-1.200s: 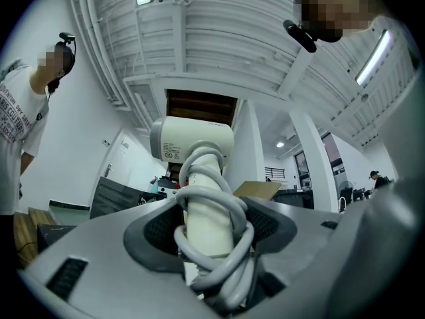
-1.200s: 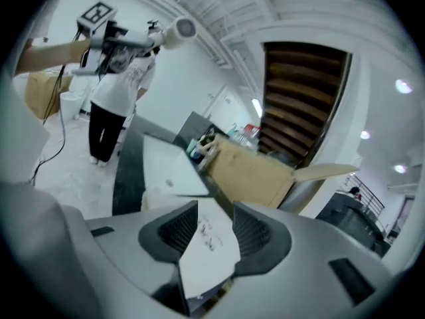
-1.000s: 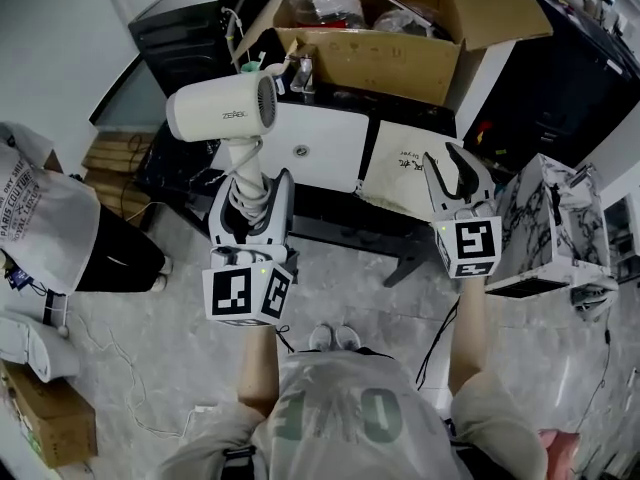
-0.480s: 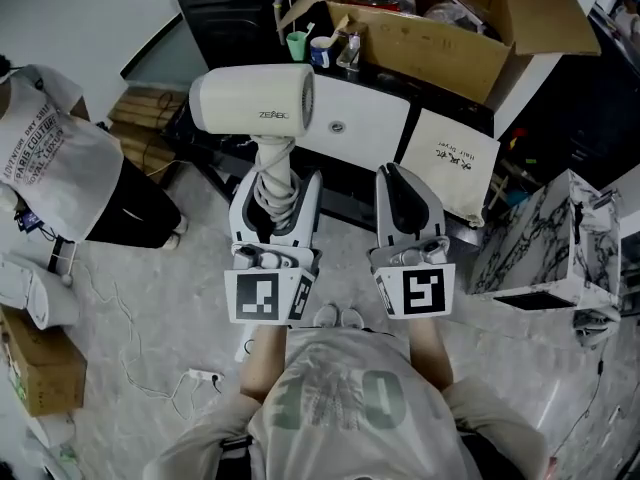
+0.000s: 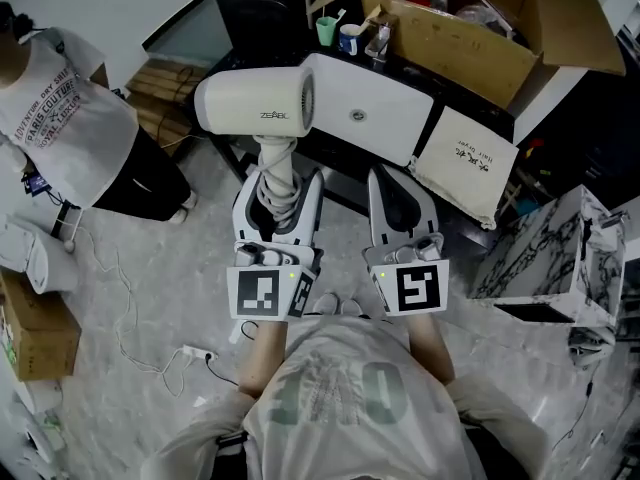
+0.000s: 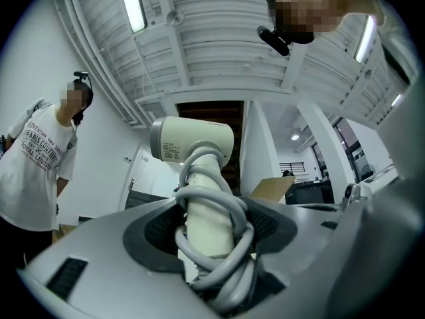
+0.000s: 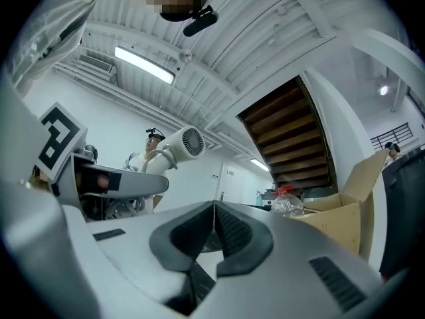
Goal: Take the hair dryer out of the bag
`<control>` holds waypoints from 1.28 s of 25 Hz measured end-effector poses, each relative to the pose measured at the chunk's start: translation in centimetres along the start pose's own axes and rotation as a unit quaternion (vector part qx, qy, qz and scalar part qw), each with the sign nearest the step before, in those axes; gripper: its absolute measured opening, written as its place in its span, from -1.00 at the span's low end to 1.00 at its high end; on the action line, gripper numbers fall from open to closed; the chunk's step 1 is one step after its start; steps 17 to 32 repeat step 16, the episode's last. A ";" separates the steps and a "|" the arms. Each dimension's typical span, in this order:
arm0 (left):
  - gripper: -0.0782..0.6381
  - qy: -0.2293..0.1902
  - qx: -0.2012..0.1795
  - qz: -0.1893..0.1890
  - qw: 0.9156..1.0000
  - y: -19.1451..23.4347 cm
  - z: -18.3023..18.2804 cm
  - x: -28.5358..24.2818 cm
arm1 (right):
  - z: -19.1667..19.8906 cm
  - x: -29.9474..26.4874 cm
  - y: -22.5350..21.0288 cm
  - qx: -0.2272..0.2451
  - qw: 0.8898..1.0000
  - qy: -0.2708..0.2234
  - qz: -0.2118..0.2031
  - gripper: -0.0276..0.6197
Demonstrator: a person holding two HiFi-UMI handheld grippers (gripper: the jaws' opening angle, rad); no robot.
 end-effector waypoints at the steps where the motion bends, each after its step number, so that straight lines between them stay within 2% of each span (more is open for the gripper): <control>1: -0.02 -0.002 -0.002 -0.002 1.000 0.1 -0.1 0.1 | 0.0 -0.1 0.1 0.000 1.000 -0.002 -0.003 -0.80; 14: -0.02 -0.005 -0.008 -0.020 1.000 0.8 -0.7 0.9 | -0.7 -0.9 0.5 -0.007 1.000 -0.020 -0.023 -0.81; 32: -0.02 -0.004 -0.007 -0.022 1.000 0.7 -0.7 0.9 | -0.7 -1.0 0.4 -0.004 1.000 -0.019 -0.024 -0.81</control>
Point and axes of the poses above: the fingertips, and each gripper's own axes: x backward along the fingers, y to its left, z out of its underside, the point moved 6 cm from there along x, backward along the fingers, and after that the axes turned 3 degrees about -y, right-handed, at the moved point
